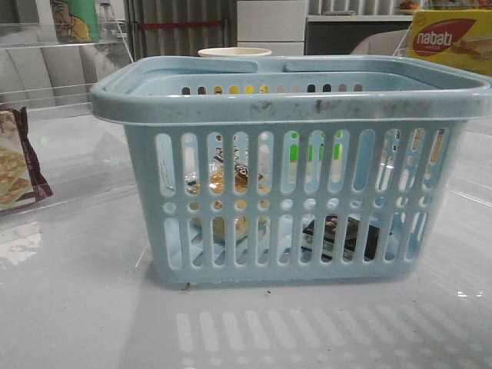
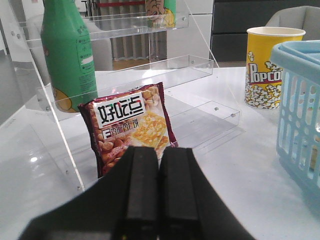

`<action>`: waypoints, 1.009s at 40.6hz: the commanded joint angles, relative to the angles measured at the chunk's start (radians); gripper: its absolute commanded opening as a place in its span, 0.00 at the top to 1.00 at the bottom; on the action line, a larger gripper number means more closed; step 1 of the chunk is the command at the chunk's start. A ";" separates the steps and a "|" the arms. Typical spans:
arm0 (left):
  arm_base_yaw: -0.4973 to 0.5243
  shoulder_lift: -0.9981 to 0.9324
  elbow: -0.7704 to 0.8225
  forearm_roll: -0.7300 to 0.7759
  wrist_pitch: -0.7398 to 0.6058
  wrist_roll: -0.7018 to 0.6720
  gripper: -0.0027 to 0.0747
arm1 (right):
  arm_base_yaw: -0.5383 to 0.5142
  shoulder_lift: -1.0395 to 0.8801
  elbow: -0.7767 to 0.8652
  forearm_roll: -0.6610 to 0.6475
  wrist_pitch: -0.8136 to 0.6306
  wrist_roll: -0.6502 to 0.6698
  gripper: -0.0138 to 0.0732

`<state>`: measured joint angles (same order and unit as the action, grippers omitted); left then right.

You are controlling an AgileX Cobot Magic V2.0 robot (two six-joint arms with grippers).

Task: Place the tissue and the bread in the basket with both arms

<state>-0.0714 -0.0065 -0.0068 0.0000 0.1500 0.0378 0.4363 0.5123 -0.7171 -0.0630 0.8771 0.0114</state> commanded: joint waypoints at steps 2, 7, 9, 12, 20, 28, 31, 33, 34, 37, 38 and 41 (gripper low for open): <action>0.022 -0.019 0.016 0.000 -0.184 -0.020 0.85 | -0.001 0.003 -0.025 -0.013 -0.071 -0.011 0.78; 0.032 -0.019 0.013 0.000 -0.187 -0.020 0.85 | -0.001 0.003 -0.025 -0.013 -0.071 -0.011 0.78; 0.032 -0.019 0.013 0.000 -0.187 -0.020 0.85 | -0.001 0.003 -0.025 -0.013 -0.070 -0.011 0.78; 0.032 -0.017 0.013 0.000 -0.187 -0.020 0.85 | -0.001 0.003 -0.025 -0.013 -0.070 -0.011 0.78; 0.032 -0.017 0.013 0.000 -0.187 -0.020 0.85 | -0.001 0.003 -0.025 -0.013 -0.070 -0.011 0.78; 0.032 -0.017 0.013 0.000 -0.187 -0.020 0.85 | -0.001 0.003 -0.025 -0.013 -0.070 -0.011 0.78; 0.032 -0.017 0.013 0.000 -0.187 -0.020 0.85 | -0.001 0.003 -0.025 -0.013 -0.070 -0.011 0.78; 0.032 -0.017 0.013 0.000 -0.187 -0.020 0.85 | -0.001 0.003 -0.025 -0.013 -0.070 -0.011 0.78; 0.032 -0.017 0.013 0.000 -0.187 -0.020 0.85 | -0.001 0.003 -0.025 -0.013 -0.070 -0.011 0.78; 0.032 -0.017 0.013 0.000 -0.187 -0.020 0.85 | -0.001 0.003 -0.025 -0.013 -0.070 -0.011 0.78; 0.032 -0.017 0.013 0.000 -0.187 -0.020 0.85 | -0.001 0.003 -0.025 -0.013 -0.070 -0.011 0.78; 0.032 -0.017 0.013 0.000 -0.187 -0.020 0.85 | -0.001 0.003 -0.025 -0.013 -0.070 -0.011 0.78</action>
<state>-0.0430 -0.0065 0.0074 0.0000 0.0544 0.0292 0.4363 0.5123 -0.7171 -0.0630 0.8771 0.0114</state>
